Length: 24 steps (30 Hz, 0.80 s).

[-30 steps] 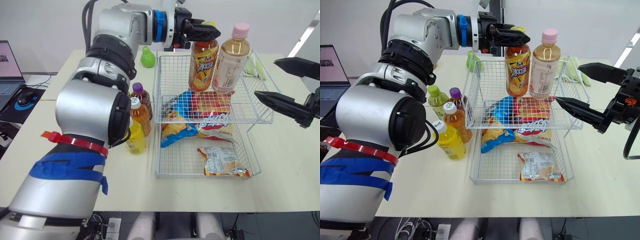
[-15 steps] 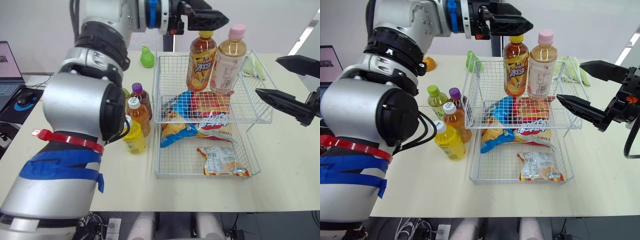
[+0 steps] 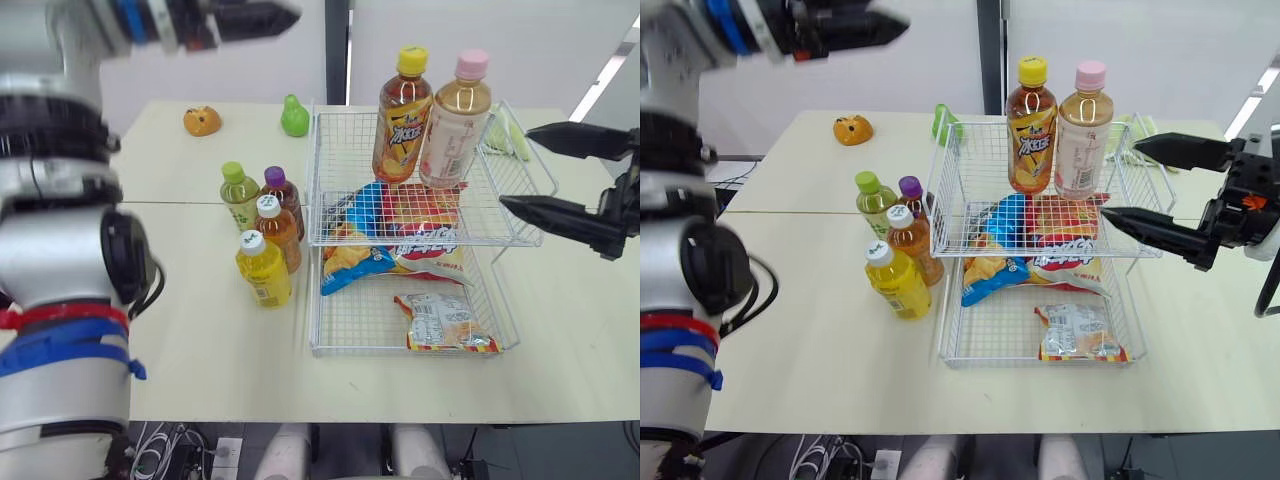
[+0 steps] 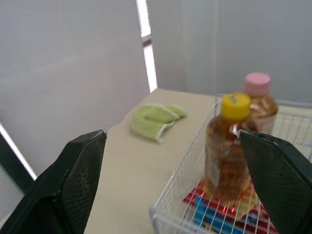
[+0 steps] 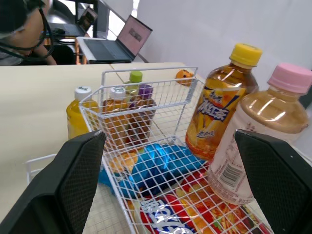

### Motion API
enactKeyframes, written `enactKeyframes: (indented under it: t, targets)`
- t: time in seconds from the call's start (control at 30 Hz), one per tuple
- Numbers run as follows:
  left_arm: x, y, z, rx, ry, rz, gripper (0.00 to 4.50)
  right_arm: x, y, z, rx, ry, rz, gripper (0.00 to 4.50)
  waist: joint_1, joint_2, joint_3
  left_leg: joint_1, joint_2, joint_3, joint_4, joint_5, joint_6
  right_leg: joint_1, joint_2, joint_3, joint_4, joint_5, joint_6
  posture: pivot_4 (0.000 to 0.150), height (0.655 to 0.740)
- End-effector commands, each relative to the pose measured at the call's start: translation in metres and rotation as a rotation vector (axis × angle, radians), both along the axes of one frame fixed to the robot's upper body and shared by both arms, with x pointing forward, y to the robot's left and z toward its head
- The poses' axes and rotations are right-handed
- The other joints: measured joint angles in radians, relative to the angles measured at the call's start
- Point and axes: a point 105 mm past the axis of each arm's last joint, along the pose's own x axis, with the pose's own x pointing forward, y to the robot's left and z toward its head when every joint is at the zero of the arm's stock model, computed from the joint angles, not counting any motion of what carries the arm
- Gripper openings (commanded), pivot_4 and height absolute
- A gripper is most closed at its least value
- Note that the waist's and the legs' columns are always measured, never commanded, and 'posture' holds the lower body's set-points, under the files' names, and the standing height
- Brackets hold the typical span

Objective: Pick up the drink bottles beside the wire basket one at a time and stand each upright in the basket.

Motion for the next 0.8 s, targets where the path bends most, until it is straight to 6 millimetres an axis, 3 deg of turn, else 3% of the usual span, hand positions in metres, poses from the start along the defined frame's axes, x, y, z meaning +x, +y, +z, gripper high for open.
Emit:
enactKeyframes:
  t: [0.03, 0.23, 0.4, 0.53, 0.8]
  targets:
    - [-0.026, 0.024, 0.019, 0.005, -0.147, 0.111, 4.49, -0.002, 0.007, 0.012, -0.013, -0.050, 0.062, 4.50, -0.007, 0.000, 0.000, 0.000, 0.000, 0.000, 0.000, 0.000, -0.001, 0.000, 0.000, 0.000, 0.000, 0.000, 0.000, 0.150, 0.7400]
    - [-0.048, 0.078, -0.012, -0.038, -0.081, 0.301, 4.49, 0.006, 0.024, 0.013, -0.037, -0.037, 0.113, 4.50, -0.012, 0.001, -0.001, 0.000, 0.000, 0.000, -0.001, 0.001, -0.002, -0.001, 0.000, 0.001, -0.001, 0.000, 0.000, 0.150, 0.7400]
    - [-0.064, 0.113, -0.058, -0.011, -0.024, 0.403, 4.49, 0.015, 0.035, 0.011, -0.056, -0.041, 0.095, 4.50, -0.004, 0.001, -0.001, 0.001, 0.001, 0.000, -0.001, 0.001, -0.001, 0.000, 0.000, 0.000, -0.001, 0.000, -0.001, 0.150, 0.7400]
    - [-0.074, 0.125, -0.087, 0.007, 0.035, 0.430, 4.49, 0.011, 0.042, 0.006, -0.066, -0.029, 0.153, 4.50, 0.013, 0.001, -0.001, 0.001, 0.001, -0.001, -0.001, 0.001, -0.001, 0.000, -0.001, 0.000, -0.001, 0.001, -0.002, 0.150, 0.7400]
    - [-0.081, 0.126, -0.115, -0.003, 0.067, 0.434, 4.49, 0.010, 0.044, 0.001, -0.069, 0.006, 0.171, 4.50, 0.023, 0.001, -0.001, 0.001, 0.001, 0.000, -0.001, 0.000, -0.001, 0.000, -0.001, 0.000, -0.002, 0.001, -0.002, 0.150, 0.7400]
